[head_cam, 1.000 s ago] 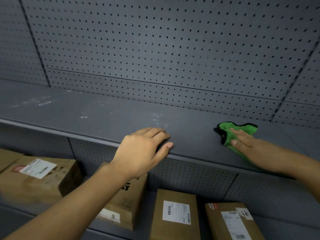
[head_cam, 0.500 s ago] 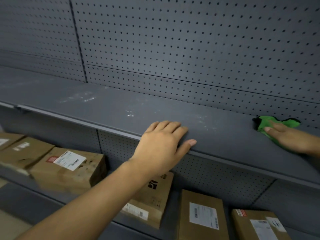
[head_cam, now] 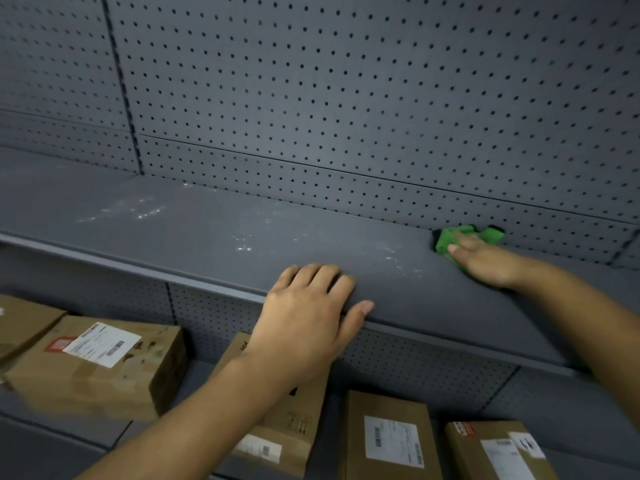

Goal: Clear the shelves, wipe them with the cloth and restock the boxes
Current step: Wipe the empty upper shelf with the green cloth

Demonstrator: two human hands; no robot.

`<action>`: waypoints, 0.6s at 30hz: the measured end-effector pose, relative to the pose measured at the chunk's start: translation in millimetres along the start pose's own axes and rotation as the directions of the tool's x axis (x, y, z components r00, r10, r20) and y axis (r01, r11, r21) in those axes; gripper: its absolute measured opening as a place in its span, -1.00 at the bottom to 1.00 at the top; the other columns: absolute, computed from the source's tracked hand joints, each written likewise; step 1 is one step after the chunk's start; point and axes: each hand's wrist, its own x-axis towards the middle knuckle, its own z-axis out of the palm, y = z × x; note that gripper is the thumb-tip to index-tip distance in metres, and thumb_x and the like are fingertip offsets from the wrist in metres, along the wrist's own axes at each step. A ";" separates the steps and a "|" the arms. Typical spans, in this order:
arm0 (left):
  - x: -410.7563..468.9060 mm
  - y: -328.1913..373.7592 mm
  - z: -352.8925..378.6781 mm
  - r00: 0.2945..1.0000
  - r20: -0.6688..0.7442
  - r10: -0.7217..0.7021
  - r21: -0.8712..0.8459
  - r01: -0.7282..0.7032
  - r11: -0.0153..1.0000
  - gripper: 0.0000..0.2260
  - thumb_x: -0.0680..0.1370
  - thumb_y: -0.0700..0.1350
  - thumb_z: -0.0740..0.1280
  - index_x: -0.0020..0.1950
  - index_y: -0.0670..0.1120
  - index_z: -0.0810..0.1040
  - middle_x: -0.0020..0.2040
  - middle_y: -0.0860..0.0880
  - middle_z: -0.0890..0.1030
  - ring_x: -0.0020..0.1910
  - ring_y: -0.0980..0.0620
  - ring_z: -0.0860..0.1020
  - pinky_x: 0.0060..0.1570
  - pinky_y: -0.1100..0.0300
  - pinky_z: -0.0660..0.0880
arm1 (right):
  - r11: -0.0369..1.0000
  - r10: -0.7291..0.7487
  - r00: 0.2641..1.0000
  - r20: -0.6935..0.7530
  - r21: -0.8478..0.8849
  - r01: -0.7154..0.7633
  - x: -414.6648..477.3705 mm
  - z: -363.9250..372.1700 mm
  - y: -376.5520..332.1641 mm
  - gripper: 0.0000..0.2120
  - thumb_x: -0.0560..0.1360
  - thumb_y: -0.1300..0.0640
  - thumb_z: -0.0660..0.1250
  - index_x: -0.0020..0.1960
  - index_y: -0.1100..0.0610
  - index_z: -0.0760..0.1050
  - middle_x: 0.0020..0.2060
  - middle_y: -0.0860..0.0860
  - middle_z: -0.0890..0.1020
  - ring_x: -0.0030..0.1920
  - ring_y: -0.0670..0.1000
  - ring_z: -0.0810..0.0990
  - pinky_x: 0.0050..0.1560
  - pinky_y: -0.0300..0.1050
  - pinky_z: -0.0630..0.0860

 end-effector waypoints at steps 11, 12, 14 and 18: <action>0.6 0.0 -0.6 1.000 -0.002 0.012 0.004 -0.012 1.000 -0.48 0.69 0.24 -0.07 0.18 0.00 0.60 0.20 0.02 0.61 0.20 -0.03 0.56 0.21 -0.02 0.50 | 0.930 -0.355 0.927 0.121 -0.050 0.363 -98.4 18.2 -77.5 -0.47 0.71 -0.15 -0.10 0.63 -0.17 -0.20 0.47 -0.30 -0.19 0.57 -0.18 -0.27 0.44 -0.26 -0.30; 0.5 -0.3 -0.4 1.000 -0.005 0.013 0.006 -0.013 1.000 -0.48 0.69 0.24 -0.06 0.18 0.00 0.60 0.20 0.02 0.62 0.20 -0.03 0.56 0.21 -0.03 0.50 | 0.926 -0.368 0.921 0.128 -0.042 0.375 -109.3 19.2 -77.4 -0.47 0.71 -0.15 -0.10 0.62 -0.21 -0.21 0.45 -0.33 -0.22 0.53 -0.23 -0.30 0.44 -0.27 -0.31; 0.0 -0.8 0.0 1.000 -0.016 0.013 0.011 -0.013 1.000 -0.50 0.68 0.23 -0.04 0.17 0.00 0.61 0.20 0.01 0.62 0.19 -0.04 0.57 0.21 -0.03 0.51 | 0.917 -0.390 0.912 0.125 -0.038 0.397 -129.7 21.3 -75.0 -0.47 0.70 -0.17 -0.09 0.59 -0.28 -0.24 0.44 -0.41 -0.27 0.46 -0.35 -0.36 0.42 -0.34 -0.34; 0.4 -1.4 1.7 0.999 -0.031 0.024 0.009 -0.024 1.000 -0.52 0.68 0.23 0.00 0.20 -0.01 0.61 0.20 0.01 0.63 0.19 -0.03 0.58 0.22 -0.03 0.52 | 0.919 -0.383 0.912 0.145 -0.033 0.392 -159.5 21.0 -61.7 -0.49 0.67 -0.17 -0.09 0.53 -0.35 -0.26 0.31 -0.59 -0.31 0.30 -0.61 -0.41 0.24 -0.62 -0.41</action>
